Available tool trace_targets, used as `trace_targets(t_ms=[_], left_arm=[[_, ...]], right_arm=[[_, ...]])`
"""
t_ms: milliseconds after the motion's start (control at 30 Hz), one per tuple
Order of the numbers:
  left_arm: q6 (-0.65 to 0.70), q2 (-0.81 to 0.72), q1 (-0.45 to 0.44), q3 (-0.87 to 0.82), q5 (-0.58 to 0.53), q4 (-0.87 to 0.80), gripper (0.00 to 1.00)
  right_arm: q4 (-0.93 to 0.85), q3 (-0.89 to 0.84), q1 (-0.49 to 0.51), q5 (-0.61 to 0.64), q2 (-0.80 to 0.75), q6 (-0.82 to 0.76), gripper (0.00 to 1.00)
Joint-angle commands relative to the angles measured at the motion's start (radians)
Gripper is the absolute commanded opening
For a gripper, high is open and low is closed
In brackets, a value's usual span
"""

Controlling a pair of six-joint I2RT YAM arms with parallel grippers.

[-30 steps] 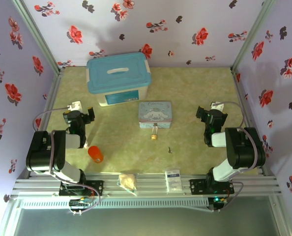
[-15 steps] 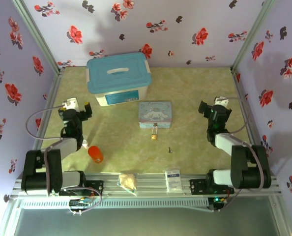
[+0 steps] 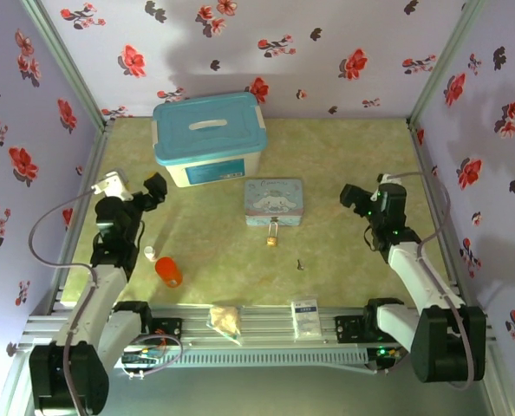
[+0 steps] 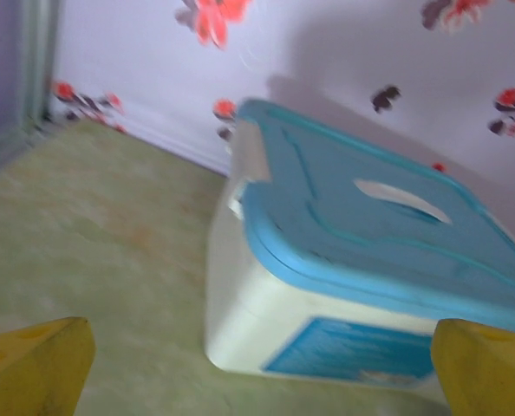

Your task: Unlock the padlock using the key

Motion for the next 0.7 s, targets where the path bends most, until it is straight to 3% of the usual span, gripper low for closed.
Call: trace_targets(t_ms=[0, 233, 400, 567, 667], left_arm=[[-0.082, -0.036, -0.108, 0.037, 0.070, -0.159, 1.00], [-0.137, 0.017, -0.390, 0.067, 0.053, -0.272, 1.00], [-0.167, 0.049, -0.588, 0.066, -0.041, -0.268, 1.00], [-0.198, 0.114, -0.691, 0.083, -0.044, -0.255, 1.00], [-0.206, 0.140, -0.765, 0.078, -0.101, -0.222, 1.00]], right_arm=[[-0.212, 0.029, 0.080, -0.091, -0.045, 0.033, 0.97], [-0.365, -0.018, 0.308, -0.003, -0.107, 0.132, 0.86], [-0.401, -0.067, 0.517, 0.100, -0.117, 0.199, 0.82], [-0.339, -0.103, 0.669, 0.129, -0.080, 0.257, 0.70], [-0.308, -0.096, 0.739, 0.145, -0.016, 0.258, 0.61]])
